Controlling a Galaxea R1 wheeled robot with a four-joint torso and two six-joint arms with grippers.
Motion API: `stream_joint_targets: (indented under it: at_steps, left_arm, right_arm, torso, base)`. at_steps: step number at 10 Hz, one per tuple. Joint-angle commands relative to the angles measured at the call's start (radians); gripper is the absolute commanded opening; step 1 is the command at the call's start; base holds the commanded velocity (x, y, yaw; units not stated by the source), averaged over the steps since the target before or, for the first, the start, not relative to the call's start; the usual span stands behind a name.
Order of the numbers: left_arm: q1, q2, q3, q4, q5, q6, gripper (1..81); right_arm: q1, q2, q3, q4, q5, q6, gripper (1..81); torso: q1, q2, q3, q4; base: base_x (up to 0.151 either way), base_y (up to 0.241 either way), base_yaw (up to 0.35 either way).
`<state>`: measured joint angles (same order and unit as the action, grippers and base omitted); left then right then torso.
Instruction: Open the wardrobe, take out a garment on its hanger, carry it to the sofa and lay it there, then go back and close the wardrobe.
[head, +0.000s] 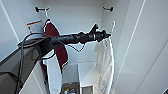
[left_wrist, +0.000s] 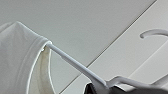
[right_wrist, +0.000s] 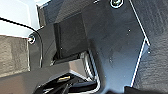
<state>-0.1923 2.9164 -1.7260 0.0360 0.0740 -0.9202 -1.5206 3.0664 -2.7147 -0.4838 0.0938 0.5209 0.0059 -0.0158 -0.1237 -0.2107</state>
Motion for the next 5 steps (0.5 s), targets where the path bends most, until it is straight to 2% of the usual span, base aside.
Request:
stream_joint_targets:
  at_steps: [1, 5]
  left_arm:
    - [-0.193, -0.005, 0.019, 0.021, -0.054, 0.003, 1.0]
    - [-0.193, -0.006, 0.022, 0.025, -0.053, 0.003, 1.0]
  right_arm:
    - [0.036, 0.002, 0.006, -0.002, -0.046, -0.002, 81.1]
    - [0.036, 0.002, 0.006, -0.002, -0.046, -0.002, 81.1]
  torso:
    - [0.0, 0.0, 0.0, 0.0]
    - [0.0, 0.0, 0.0, 0.0]
  base:
    - [-0.126, 0.0, 0.0]
    - [-0.132, 0.0, 0.0]
